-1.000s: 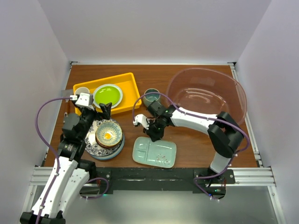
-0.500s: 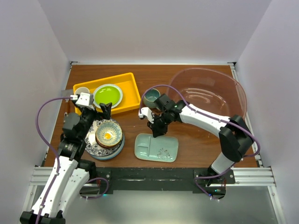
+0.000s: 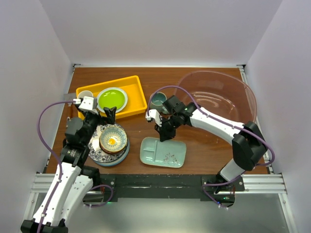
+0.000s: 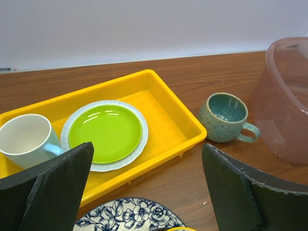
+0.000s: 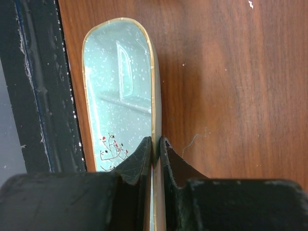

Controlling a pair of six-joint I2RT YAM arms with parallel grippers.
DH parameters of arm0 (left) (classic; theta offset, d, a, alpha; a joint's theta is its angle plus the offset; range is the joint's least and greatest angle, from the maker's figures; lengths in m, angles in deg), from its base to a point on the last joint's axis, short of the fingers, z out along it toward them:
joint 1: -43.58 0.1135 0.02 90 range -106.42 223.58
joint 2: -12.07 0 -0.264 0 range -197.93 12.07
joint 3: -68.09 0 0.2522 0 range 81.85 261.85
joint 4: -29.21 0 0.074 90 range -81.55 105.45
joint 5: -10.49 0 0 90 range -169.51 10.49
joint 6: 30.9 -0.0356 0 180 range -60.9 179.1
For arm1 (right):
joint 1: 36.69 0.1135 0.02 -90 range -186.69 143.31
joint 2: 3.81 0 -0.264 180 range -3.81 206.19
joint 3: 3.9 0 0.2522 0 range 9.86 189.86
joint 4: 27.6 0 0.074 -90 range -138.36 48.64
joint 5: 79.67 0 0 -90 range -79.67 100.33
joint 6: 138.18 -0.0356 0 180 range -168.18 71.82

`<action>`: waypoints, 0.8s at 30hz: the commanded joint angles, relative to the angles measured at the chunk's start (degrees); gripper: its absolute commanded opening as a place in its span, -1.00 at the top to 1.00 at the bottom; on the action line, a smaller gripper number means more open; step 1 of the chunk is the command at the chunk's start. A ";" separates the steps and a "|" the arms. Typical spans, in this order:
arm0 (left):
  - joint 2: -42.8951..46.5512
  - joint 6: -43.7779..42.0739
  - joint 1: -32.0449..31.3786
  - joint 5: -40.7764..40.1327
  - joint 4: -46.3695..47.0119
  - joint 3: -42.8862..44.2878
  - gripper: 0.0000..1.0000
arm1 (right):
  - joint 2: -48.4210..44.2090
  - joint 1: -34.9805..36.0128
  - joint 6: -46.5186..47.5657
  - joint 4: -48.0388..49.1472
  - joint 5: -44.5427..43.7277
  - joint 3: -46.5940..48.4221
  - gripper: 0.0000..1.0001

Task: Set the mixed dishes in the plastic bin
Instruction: Pick up the plate at the center of the board.

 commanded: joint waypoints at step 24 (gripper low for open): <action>0.00 -1.07 0.63 0.57 1.91 1.19 -1.00 | -4.84 -3.23 -4.06 -5.75 5.96 14.92 1.00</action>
